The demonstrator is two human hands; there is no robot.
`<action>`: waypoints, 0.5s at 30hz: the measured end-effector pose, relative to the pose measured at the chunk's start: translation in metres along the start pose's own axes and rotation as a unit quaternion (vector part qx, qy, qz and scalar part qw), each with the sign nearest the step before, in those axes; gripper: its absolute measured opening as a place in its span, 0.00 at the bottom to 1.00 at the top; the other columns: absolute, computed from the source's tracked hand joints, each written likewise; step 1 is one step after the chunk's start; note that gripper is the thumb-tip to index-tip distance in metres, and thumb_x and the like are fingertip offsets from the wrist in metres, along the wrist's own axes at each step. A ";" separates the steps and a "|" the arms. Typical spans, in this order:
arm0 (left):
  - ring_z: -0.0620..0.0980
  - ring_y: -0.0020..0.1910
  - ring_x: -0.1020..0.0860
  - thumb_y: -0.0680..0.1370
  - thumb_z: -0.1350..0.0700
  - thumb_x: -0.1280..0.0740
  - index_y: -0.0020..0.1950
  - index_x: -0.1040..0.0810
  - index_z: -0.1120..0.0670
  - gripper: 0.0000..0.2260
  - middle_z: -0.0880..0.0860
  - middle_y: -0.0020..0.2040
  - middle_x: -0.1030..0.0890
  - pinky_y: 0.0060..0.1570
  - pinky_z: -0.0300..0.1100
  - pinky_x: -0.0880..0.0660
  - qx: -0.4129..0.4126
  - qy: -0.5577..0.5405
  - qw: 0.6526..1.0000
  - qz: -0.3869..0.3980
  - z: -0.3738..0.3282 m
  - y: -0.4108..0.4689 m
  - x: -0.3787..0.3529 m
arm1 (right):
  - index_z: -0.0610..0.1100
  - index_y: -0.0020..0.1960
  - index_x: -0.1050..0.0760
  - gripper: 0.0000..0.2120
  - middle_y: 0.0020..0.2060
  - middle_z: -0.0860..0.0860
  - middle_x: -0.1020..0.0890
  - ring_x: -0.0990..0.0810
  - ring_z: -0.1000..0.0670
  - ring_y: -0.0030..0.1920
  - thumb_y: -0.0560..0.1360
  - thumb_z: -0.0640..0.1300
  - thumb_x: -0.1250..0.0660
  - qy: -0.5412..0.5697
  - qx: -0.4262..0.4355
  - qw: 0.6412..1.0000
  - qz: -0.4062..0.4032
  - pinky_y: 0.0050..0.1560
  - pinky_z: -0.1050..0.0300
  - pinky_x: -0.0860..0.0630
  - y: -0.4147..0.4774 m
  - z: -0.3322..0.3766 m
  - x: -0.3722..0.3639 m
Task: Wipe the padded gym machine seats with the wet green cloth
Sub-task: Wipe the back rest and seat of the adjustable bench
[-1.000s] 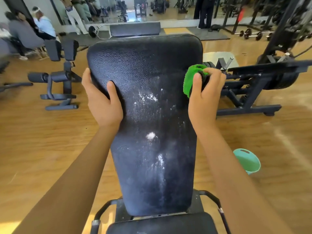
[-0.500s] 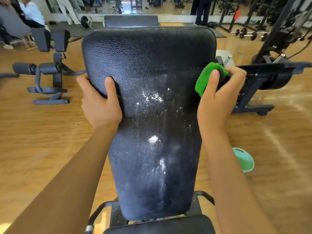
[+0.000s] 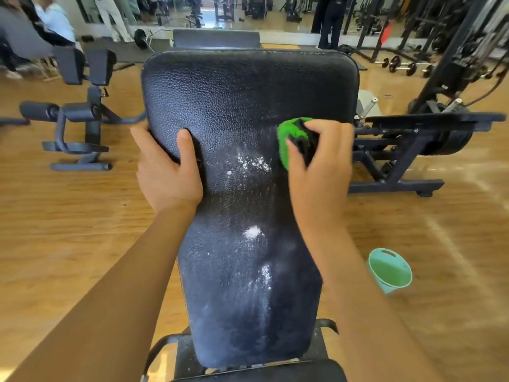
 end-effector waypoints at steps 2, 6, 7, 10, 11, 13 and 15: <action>0.63 0.45 0.25 0.79 0.45 0.42 0.61 0.33 0.63 0.23 0.53 0.46 0.24 0.37 0.45 0.41 -0.002 -0.001 1.000 -0.002 0.000 0.000 0.000 | 0.34 0.54 0.26 0.12 0.50 0.41 0.25 0.28 0.49 0.50 0.74 0.41 0.33 -0.004 -0.036 0.998 -0.046 0.52 0.64 0.31 0.012 -0.019 0.015; 0.63 0.46 0.26 0.79 0.45 0.42 0.61 0.33 0.63 0.22 0.55 0.48 0.22 0.37 0.44 0.42 -0.005 -0.004 1.000 -0.002 0.000 -0.001 0.001 | 0.35 0.56 0.26 0.13 0.51 0.42 0.24 0.26 0.50 0.53 0.76 0.42 0.33 -0.006 -0.065 0.993 -0.094 0.55 0.73 0.34 0.023 -0.026 0.019; 0.62 0.45 0.26 0.79 0.45 0.42 0.61 0.33 0.63 0.22 0.53 0.47 0.23 0.37 0.44 0.43 -0.007 -0.006 1.000 -0.001 0.000 0.000 0.001 | 0.35 0.56 0.26 0.13 0.52 0.43 0.24 0.25 0.48 0.53 0.76 0.42 0.33 0.002 -0.075 0.992 -0.103 0.56 0.70 0.32 0.022 -0.023 0.016; 0.62 0.46 0.25 0.79 0.45 0.42 0.61 0.33 0.62 0.21 0.56 0.49 0.21 0.37 0.44 0.43 -0.014 -0.003 1.000 -0.001 0.000 0.000 0.001 | 0.35 0.55 0.25 0.13 0.51 0.43 0.24 0.24 0.44 0.52 0.75 0.42 0.33 0.027 -0.079 0.991 -0.108 0.55 0.56 0.27 0.018 -0.008 0.006; 0.62 0.46 0.25 0.79 0.46 0.42 0.61 0.33 0.62 0.21 0.57 0.50 0.21 0.37 0.44 0.43 -0.014 -0.002 1.000 -0.001 0.000 0.000 0.001 | 0.35 0.54 0.25 0.12 0.50 0.42 0.23 0.24 0.43 0.51 0.74 0.41 0.33 0.029 -0.058 0.993 -0.097 0.54 0.55 0.27 0.015 0.001 0.001; 0.63 0.45 0.25 0.79 0.45 0.42 0.61 0.33 0.63 0.22 0.58 0.50 0.21 0.37 0.44 0.43 -0.013 -0.002 1.000 -0.001 0.000 0.000 0.001 | 0.34 0.53 0.24 0.11 0.48 0.40 0.23 0.24 0.42 0.49 0.72 0.38 0.30 0.020 0.000 0.998 -0.053 0.53 0.55 0.29 0.008 0.019 -0.011; 0.63 0.45 0.25 0.78 0.45 0.43 0.61 0.33 0.63 0.22 0.58 0.49 0.21 0.37 0.45 0.41 -0.014 -0.004 1.000 0.000 0.000 0.000 0.001 | 0.34 0.53 0.23 0.12 0.49 0.39 0.23 0.24 0.41 0.50 0.70 0.34 0.29 0.012 0.038 0.999 -0.011 0.54 0.57 0.29 0.003 0.024 -0.016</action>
Point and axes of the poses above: each hand's wrist, its own y-axis towards the middle knuckle, its own x-axis out of the back of the hand, z = x × y, the point moved 4 cm from there along y, towards the middle knuckle
